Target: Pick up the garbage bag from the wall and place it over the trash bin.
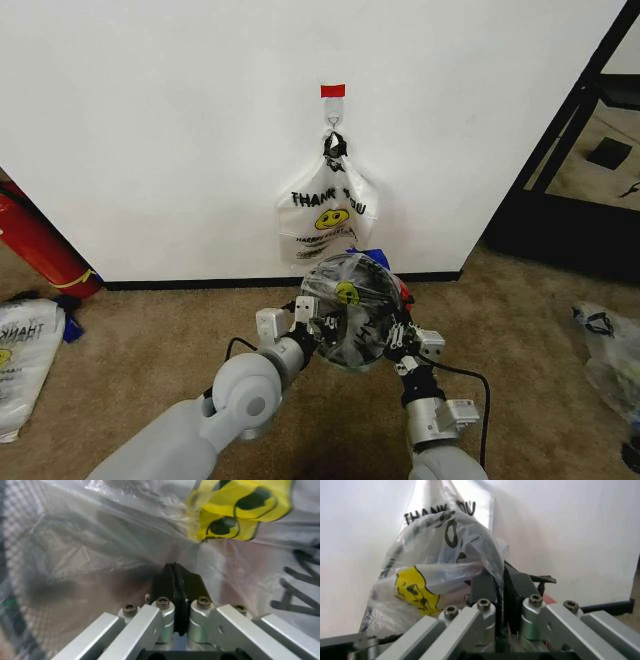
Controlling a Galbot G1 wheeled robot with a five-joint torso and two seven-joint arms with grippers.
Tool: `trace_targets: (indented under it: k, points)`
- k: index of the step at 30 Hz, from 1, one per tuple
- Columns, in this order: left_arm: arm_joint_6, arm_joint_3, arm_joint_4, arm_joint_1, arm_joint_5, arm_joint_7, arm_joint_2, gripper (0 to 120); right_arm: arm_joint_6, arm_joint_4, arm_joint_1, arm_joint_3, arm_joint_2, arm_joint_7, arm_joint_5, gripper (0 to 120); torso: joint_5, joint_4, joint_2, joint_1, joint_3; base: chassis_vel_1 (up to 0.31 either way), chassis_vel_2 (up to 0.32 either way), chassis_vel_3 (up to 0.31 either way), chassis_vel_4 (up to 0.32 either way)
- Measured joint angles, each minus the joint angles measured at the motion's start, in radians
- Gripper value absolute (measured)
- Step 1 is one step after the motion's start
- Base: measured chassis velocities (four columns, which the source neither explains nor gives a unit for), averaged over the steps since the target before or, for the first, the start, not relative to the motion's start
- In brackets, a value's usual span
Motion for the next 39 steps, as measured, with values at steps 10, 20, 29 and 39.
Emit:
trace_targets:
  k: [10, 20, 29, 39]
  points:
    - [-0.003, 0.036, 0.029, -0.033, 0.003, 0.006, -0.03, 0, 0.024, -0.01, -0.009, -0.011, 0.0, -0.011, -0.042, 1, 0.0, -0.0001, 0.0, 0.0, 0.0, 0.0, 0.0, 0.0, 0.0]
    - [-0.007, 0.09, 0.12, -0.084, 0.01, 0.011, -0.092, 0, 0.036, -0.015, -0.025, -0.033, 0.009, -0.02, -0.061, 1, 0.0, -0.0002, 0.0, 0.0, 0.0, 0.0, 0.0, 0.0, 0.0]
    - [-0.015, 0.104, 0.174, -0.099, 0.022, 0.023, -0.109, 0, 0.04, -0.006, -0.033, -0.041, 0.008, -0.027, -0.061, 1, 0.0, -0.0001, 0.0, 0.0, 0.0, 0.0, 0.0, 0.0, 0.0]
    - [-0.031, 0.128, 0.207, -0.115, 0.025, 0.046, -0.13, 0, 0.051, 0.011, -0.062, -0.047, -0.009, -0.044, -0.059, 1, 0.0, -0.0001, 0.0, 0.0, 0.0, 0.0, 0.0, 0.0, 0.0]
